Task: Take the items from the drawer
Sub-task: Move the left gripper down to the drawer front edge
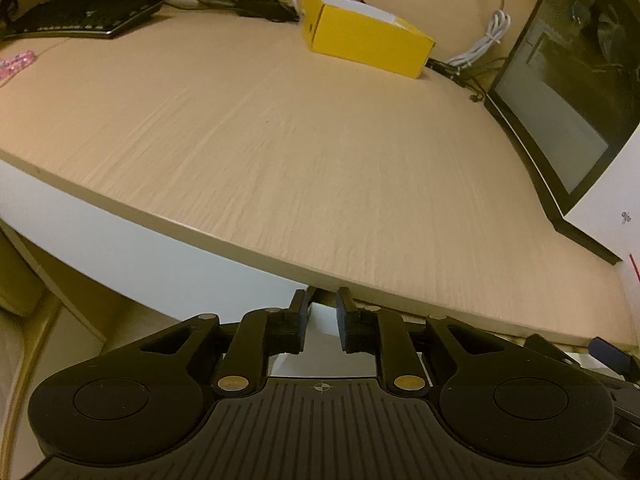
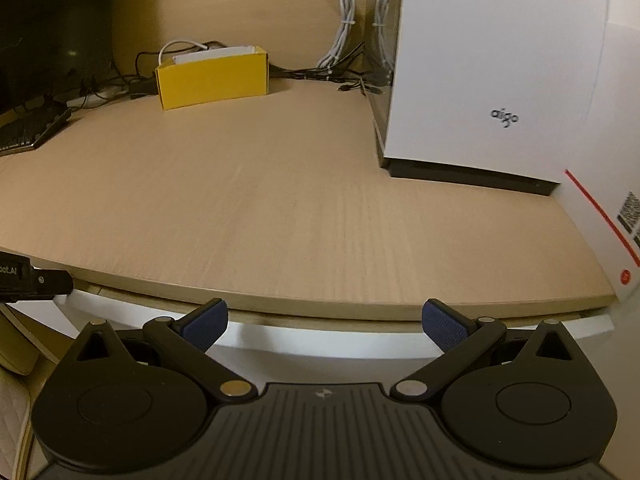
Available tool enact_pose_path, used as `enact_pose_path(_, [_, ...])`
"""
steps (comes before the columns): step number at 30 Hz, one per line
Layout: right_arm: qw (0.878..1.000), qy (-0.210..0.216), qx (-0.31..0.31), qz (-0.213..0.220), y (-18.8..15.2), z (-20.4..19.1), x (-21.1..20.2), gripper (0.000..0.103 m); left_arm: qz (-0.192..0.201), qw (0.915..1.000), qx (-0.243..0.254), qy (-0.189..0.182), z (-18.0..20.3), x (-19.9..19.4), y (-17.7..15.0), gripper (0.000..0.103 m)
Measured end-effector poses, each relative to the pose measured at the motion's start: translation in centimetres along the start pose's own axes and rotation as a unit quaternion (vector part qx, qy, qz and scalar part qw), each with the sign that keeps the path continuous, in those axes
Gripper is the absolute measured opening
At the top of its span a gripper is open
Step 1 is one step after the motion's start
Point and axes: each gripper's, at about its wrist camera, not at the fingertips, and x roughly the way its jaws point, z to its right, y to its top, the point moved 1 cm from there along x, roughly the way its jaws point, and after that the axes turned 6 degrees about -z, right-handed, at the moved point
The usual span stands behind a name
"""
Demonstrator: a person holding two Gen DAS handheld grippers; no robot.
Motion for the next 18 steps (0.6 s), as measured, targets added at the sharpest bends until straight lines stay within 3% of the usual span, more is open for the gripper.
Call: enact_pose_path(18, [0.999,-0.004,0.025,-0.025,0.1,0.0,1.5,0.103,-0.016,0.9976,0.067,0.005,0.4,0.0,-0.3,0.023])
